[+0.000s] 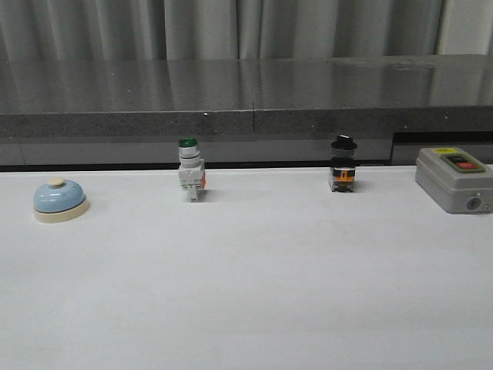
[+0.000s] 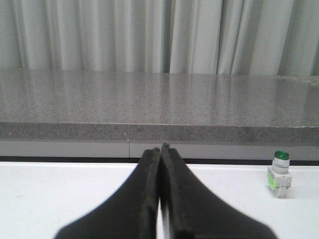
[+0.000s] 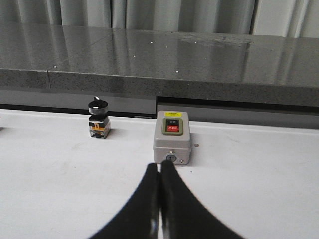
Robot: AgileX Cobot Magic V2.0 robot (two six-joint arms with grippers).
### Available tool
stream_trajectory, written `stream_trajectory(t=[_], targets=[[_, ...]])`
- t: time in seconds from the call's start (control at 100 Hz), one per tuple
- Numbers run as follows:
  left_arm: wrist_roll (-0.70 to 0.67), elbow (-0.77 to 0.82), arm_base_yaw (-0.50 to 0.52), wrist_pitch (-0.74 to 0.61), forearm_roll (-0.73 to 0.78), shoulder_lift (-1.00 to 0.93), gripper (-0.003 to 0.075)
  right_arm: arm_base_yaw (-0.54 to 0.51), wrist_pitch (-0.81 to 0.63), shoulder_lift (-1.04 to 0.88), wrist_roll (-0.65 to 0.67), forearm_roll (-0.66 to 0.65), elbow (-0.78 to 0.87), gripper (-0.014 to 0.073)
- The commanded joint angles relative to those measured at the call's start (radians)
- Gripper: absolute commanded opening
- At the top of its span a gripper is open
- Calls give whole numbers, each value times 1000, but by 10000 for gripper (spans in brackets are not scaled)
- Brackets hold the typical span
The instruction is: Place and press bell with both arms
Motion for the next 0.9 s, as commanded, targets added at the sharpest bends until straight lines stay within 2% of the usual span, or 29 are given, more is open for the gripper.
stream_trajectory(t=[0.0,0.14,0.33,0.45,0.64,0.89], targets=[[-11,-126,2,3,-12,70,-20,-6,-82,-18,-6,-12,-14,-70],[-11,-294,2,112,-9,222,-20,-6,-82,-18,-6,-12,-14,-70],[-11,-550,2,389,-9,487,-20,-6,-82,-18,-6,-12,-14,-70],[-11,-672,2,505,-9,644,-20,-6,-82,-18,-6,-12,-14,-70],[-11,-758,2,544,-13,822,-20,-6,-82,-18,-6,-12,-14,-70],[-11,-776,2,540,-13,928,-20,-6,-82,-18,-6,-12,-14,-70]])
